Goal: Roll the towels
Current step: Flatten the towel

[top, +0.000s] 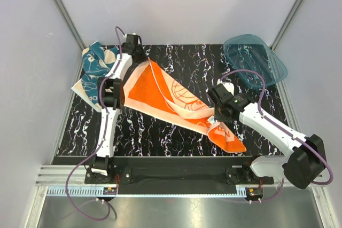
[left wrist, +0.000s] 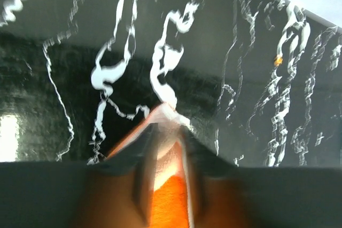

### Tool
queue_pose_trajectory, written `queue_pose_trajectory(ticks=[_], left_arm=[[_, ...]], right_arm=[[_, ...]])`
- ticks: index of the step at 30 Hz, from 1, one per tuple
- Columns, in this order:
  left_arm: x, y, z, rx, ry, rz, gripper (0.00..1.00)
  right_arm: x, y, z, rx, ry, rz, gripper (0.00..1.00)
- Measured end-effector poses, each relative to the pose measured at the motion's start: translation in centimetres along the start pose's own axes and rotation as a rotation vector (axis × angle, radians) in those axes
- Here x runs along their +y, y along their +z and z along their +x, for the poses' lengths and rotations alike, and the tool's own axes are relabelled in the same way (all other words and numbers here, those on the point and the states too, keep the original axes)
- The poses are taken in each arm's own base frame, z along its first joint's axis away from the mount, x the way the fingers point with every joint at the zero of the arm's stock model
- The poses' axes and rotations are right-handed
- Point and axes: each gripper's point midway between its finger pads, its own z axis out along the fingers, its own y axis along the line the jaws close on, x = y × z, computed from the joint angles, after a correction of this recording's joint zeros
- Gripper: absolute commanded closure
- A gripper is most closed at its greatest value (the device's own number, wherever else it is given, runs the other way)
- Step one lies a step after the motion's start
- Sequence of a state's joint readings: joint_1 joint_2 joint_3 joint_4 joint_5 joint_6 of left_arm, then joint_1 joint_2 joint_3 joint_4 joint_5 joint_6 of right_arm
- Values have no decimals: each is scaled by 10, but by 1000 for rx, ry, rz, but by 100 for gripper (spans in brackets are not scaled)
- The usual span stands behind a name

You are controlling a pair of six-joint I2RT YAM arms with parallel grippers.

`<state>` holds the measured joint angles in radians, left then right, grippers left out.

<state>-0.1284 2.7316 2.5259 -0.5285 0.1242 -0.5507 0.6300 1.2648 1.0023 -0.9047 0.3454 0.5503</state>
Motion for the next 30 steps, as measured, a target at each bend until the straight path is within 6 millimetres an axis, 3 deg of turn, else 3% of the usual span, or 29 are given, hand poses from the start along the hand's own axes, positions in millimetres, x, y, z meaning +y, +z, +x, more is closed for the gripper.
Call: queue_pose_trajectory(ticks=[1,2,9,12,15,18,22,25,30], left_arm=[[0,0,4,13,-4,-5,98],[0,1,8,24,-7,-7,100],[-12,3,24,67,-1,42,100],[-11,-7,29,68,-1,48,100],[9,-44,55,128,-13,-24,100],[38,-97,82,170,-33,-117,100],[73,-160,100,158,-61,-203,100],[96,-204,118,135,-77,-256,100],[110,-253,150,110,-80,-293,100]], right_arm=[[0,0,0,0,0,0,100],[-1,0,1,-1,1,-1,100],[-1,-10,-1,-25,20,-33,100],[-2,-16,-3,-37,31,-43,100],[-2,-28,-11,-64,49,-58,100],[-1,-46,-29,-113,74,-75,100],[-3,-67,-46,-172,105,-95,100],[-10,-77,-45,-187,124,-89,100],[-26,-91,-36,-198,154,-71,100]])
